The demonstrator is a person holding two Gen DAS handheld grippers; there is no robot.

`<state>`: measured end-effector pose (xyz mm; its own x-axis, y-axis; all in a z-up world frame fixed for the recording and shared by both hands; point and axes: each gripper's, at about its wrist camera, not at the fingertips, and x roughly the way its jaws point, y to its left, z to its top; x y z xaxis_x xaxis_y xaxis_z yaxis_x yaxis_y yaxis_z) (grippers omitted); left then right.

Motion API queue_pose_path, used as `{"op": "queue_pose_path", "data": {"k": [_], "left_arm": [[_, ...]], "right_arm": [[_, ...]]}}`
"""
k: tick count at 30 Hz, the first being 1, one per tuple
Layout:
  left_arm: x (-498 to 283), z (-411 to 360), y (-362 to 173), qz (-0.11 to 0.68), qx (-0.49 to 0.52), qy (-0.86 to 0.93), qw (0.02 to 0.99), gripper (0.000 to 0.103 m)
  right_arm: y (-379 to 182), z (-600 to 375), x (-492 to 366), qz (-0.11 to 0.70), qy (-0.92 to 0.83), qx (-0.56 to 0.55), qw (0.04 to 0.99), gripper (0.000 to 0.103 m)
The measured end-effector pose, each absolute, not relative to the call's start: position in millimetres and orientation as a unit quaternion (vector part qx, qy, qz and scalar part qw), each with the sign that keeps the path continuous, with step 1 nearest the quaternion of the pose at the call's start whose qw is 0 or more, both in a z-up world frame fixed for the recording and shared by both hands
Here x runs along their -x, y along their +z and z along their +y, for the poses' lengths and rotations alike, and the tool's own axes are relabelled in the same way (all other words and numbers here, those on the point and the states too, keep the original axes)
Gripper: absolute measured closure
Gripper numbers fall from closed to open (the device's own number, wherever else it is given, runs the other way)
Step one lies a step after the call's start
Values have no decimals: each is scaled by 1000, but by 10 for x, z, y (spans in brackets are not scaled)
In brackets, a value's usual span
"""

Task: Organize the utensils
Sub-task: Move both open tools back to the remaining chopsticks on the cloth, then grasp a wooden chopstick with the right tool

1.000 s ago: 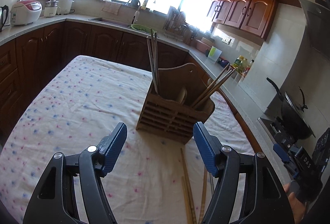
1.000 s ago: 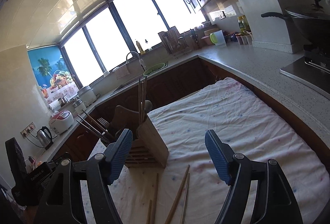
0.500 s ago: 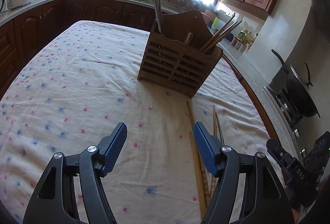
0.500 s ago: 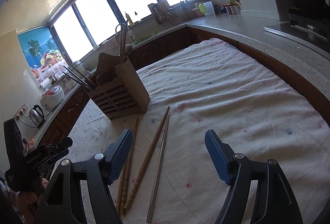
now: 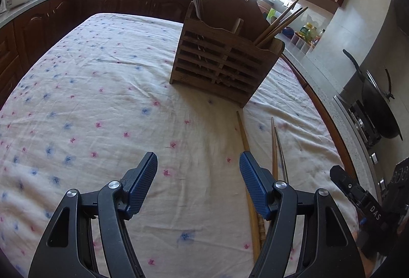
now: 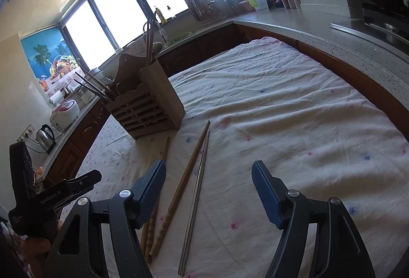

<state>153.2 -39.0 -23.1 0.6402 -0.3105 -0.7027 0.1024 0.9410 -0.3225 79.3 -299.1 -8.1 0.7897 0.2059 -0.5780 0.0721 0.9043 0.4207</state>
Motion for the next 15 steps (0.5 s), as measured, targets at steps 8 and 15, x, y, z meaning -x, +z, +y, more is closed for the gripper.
{"op": "queue_pose_path", "data": {"k": [8, 15], "left_arm": [[-1593, -359, -313, 420, 131, -107, 892, 35], [-1664, -406, -354, 428, 127, -112, 888, 35]], "right_arm": [[-242, -2712, -1062, 377, 84, -195, 902, 93], [-497, -2505, -1278, 437, 104, -173, 877, 94]]}}
